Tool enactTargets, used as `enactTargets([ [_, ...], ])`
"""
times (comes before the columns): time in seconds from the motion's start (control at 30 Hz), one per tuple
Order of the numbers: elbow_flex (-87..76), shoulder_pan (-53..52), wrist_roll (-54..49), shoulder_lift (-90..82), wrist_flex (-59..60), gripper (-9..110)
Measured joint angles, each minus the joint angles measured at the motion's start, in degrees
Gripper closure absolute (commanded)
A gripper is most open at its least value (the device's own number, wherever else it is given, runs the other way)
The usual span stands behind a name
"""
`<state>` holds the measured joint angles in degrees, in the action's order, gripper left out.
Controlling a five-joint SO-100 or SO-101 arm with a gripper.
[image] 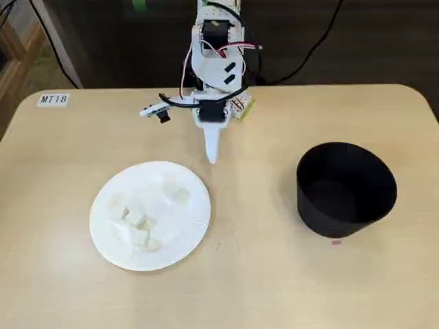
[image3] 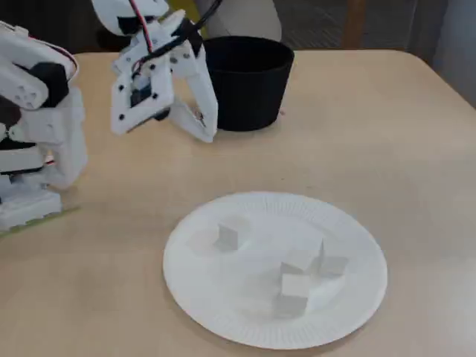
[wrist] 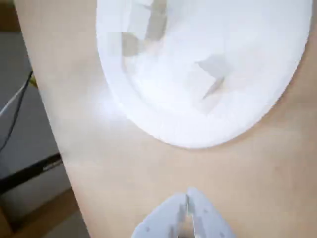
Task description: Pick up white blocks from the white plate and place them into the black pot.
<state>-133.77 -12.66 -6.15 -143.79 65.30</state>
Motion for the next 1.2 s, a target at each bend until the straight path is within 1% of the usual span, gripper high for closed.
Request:
enactTargets([
  [0.07,6.4,-1.2,-0.1,5.9,4.1,104],
  [0.23,26.7,-7.7,-3.1,26.9,15.1,103],
  [0.3,30.8,-10.0,-2.8,32.2,15.7,97],
  [0.47,34.9,-15.5,-2.2,39.1,15.0,82],
  [0.63,41.9,-16.1,-3.6,48.5,15.0,75],
  [0.9,52.5,-17.1,-2.1,62.3,15.0,74],
  [1.2,57.9,-18.1,1.1,70.1,15.3,73],
])
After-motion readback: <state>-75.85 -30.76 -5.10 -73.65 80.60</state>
